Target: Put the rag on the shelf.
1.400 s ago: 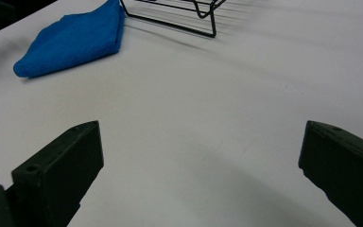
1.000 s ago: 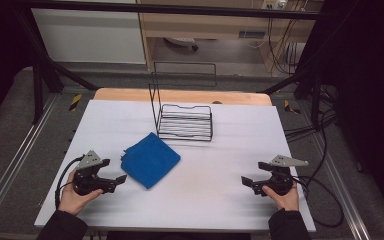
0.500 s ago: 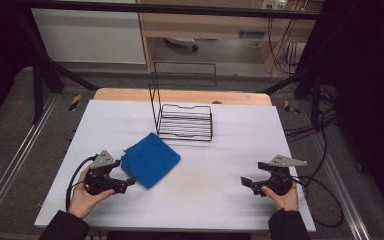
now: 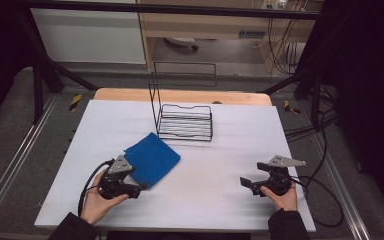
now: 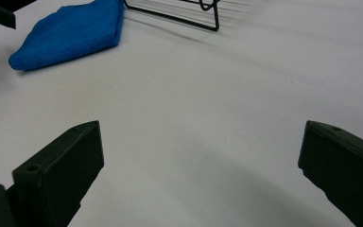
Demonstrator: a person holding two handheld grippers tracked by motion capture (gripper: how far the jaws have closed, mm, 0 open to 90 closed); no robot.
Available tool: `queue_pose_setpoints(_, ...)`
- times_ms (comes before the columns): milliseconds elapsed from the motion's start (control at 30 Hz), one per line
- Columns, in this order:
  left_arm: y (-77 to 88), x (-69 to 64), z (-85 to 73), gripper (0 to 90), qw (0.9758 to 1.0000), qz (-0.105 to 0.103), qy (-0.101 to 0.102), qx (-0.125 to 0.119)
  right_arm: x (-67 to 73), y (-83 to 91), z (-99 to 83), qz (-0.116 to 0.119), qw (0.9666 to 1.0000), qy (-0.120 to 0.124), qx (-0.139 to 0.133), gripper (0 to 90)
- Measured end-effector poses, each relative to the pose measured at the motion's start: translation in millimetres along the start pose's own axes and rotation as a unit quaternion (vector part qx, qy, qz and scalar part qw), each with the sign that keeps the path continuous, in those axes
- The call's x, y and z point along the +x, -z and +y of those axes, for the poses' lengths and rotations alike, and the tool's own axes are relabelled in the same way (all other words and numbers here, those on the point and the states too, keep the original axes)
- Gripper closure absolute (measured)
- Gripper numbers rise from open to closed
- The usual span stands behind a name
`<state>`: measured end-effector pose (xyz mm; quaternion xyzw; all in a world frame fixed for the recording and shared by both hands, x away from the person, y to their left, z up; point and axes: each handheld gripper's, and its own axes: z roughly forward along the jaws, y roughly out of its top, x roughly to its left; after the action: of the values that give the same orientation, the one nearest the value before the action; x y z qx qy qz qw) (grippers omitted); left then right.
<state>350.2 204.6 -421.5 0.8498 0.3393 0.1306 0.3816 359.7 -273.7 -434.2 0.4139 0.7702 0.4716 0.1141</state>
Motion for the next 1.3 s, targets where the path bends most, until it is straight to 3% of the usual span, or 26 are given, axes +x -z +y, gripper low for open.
queue_pose_setpoints(133,-7.1,-10.1,1.6,43.3,0.9998,0.002,-0.013,0.012,0.3,-1.1,-0.2,0.0,1.0,0.002,0.001,1.6)
queue_pose_setpoints(200,-10.3,-13.6,2.0,46.2,0.9997,0.0,-0.017,0.016,0.3,-1.2,-0.2,0.0,1.0,0.002,0.001,1.6)
queue_pose_setpoints(233,-12.1,-14.9,2.2,52.5,0.9997,0.0,-0.017,0.018,0.3,-1.4,-0.2,-0.001,1.0,0.002,0.001,1.7)
queue_pose_setpoints(333,-18.3,-15.7,1.9,59.8,0.9995,-0.001,-0.012,0.028,0.4,-1.5,-0.2,0.0,1.0,0.002,0.002,1.7)
queue_pose_setpoints(500,-27.3,-14.1,-1.2,64.6,0.999,0.011,-0.01,0.041,0.6,-1.9,-0.3,0.001,1.0,0.001,0.004,1.8)
queue_pose_setpoints(733,-32.1,-14.0,-1.9,71.6,0.9988,0.024,-0.011,0.041,0.6,-1.9,-0.3,0.001,1.0,0.001,0.003,1.9)
queue_pose_setpoints(933,-34.2,-15.1,0.2,84.7,0.9981,0.038,-0.014,0.046,0.9,-1.9,-0.1,0.002,1.0,0.001,0.002,2.0)
queue_pose_setpoints(1067,-34.4,-14.1,2.4,87.5,0.9981,0.033,-0.014,0.05,1.0,-1.7,0.1,0.003,1.0,-0.001,0.002,2.1)
queue_pose_setpoints(1300,-25.3,-11.7,6.0,88.4,0.9994,-0.001,0.007,0.032,0.9,-1.7,0.2,0.005,1.0,-0.001,0.002,2.2)
